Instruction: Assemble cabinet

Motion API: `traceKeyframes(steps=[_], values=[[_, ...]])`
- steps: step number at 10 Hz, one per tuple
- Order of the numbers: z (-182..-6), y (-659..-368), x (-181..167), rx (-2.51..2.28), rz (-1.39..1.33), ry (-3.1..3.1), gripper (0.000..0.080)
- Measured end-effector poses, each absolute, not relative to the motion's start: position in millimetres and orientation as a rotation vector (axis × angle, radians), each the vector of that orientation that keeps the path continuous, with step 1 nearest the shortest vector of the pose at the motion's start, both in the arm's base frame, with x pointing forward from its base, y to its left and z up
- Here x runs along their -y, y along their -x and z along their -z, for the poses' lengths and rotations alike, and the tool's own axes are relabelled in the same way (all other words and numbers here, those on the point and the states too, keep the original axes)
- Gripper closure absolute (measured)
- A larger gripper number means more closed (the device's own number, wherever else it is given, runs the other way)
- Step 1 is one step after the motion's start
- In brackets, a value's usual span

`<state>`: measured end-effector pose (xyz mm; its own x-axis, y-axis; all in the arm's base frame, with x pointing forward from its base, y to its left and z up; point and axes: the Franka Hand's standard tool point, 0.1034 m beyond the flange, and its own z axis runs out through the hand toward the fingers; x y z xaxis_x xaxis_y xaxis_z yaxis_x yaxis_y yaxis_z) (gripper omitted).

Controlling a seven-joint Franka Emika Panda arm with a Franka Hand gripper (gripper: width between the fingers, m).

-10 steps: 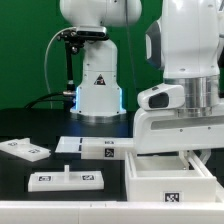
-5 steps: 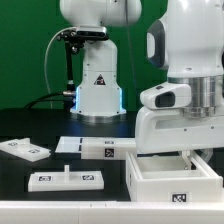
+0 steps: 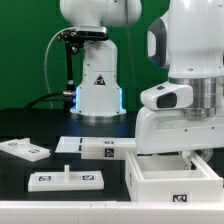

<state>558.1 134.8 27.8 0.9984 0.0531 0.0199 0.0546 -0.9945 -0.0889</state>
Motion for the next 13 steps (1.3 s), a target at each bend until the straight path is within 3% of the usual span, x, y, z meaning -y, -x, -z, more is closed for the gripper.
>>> traceKeyframes(steps=[1, 2, 3, 5, 6, 7, 10, 13], values=[[-27.6, -559, -132, 0.078, 0.027, 3.054, 0.0689], [-27.1, -559, -125, 0.067, 0.027, 3.060, 0.0554], [-26.8, -560, -120, 0.057, 0.027, 3.065, 0.0554], [-26.6, -561, -110, 0.037, 0.029, 3.075, 0.0194], [-27.3, -562, -109, 0.034, 0.028, 3.074, 0.0194], [-30.9, -564, -107, 0.027, 0.027, 3.073, 0.0036], [-62.8, -561, -112, 0.038, 0.043, 3.059, 0.0007], [-85.3, -529, -94, -0.061, -0.013, 3.052, 0.0002]])
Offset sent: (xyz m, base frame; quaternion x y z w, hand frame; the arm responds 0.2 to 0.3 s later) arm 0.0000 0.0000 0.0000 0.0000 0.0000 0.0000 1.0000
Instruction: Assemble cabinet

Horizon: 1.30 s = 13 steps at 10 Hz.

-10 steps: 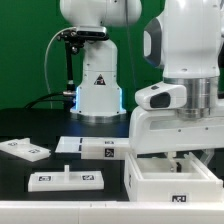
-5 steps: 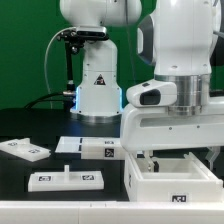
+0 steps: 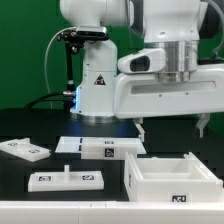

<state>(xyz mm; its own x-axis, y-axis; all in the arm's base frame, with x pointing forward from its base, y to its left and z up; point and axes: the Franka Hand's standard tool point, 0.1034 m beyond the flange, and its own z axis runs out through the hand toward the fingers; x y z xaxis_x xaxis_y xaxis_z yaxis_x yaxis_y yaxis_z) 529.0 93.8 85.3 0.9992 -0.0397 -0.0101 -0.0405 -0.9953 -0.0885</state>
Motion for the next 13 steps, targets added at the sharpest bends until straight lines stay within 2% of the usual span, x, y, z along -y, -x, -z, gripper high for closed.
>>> traceKeyframes(steps=[1, 4, 5, 8, 9, 13], values=[[-95.4, -536, -93, -0.189, -0.060, 3.027, 0.0002], [-92.9, -540, -88, -0.123, -0.042, 3.032, 0.0002], [-90.1, -539, -63, -0.079, -0.066, 3.039, 0.0002], [-101.1, -541, 14, -0.042, -0.059, 3.048, 0.0002], [-90.9, -542, 32, -0.020, -0.035, 3.037, 0.0002], [-85.4, -541, 32, -0.029, -0.051, 3.035, 0.0002]])
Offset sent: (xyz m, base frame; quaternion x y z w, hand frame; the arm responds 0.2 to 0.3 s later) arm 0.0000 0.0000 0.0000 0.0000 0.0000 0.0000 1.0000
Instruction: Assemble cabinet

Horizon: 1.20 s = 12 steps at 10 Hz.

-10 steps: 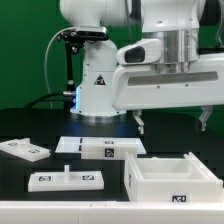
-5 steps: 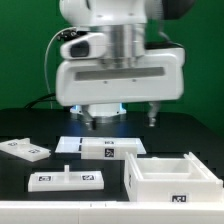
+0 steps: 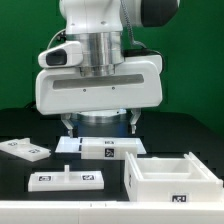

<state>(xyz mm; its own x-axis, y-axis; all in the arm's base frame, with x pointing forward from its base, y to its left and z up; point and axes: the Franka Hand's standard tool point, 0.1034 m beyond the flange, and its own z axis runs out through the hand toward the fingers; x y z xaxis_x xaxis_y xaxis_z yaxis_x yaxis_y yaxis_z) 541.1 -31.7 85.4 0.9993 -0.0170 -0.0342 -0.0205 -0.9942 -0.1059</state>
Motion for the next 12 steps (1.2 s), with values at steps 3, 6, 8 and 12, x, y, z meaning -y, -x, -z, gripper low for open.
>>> traceKeyframes(steps=[3, 6, 8, 12], values=[[-60.3, -552, 61, -0.016, 0.001, 3.069, 0.0002], [-37.6, -553, 93, 0.125, 0.099, 3.122, 0.0002], [-32.6, -551, 97, 0.139, 0.130, 3.137, 0.0002], [-33.2, -552, 97, 0.137, 0.128, 3.136, 0.0112]])
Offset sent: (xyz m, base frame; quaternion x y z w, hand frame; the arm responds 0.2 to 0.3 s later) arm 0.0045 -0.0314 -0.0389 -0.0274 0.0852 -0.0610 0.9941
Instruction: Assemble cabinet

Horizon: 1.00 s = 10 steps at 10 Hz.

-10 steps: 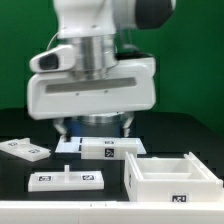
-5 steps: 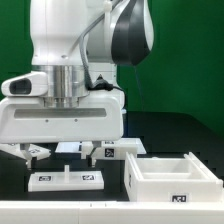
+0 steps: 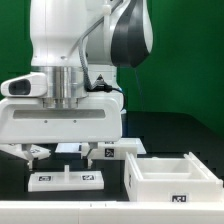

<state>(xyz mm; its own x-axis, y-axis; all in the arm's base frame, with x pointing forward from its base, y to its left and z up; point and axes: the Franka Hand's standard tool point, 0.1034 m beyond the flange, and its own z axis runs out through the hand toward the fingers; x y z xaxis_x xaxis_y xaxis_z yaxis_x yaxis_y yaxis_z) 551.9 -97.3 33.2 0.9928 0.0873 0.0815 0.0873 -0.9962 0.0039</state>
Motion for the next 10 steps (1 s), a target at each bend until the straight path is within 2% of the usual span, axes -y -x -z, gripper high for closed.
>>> traceKeyframes(steps=[1, 2, 3, 5, 8, 10], values=[[-33.1, -551.9, 97.3, -0.137, -0.128, -3.136, 0.0294], [-33.1, -551.9, 97.3, -0.137, -0.128, -3.136, 0.0294], [-33.1, -551.9, 97.3, -0.137, -0.128, -3.136, 0.0477], [-33.1, -551.9, 97.3, -0.137, -0.128, -3.136, 0.0756], [-29.0, -547.9, 96.3, -0.142, -0.105, -3.139, 0.0797], [-34.5, -550.7, 88.5, -0.188, -0.115, -3.131, 0.0798]])
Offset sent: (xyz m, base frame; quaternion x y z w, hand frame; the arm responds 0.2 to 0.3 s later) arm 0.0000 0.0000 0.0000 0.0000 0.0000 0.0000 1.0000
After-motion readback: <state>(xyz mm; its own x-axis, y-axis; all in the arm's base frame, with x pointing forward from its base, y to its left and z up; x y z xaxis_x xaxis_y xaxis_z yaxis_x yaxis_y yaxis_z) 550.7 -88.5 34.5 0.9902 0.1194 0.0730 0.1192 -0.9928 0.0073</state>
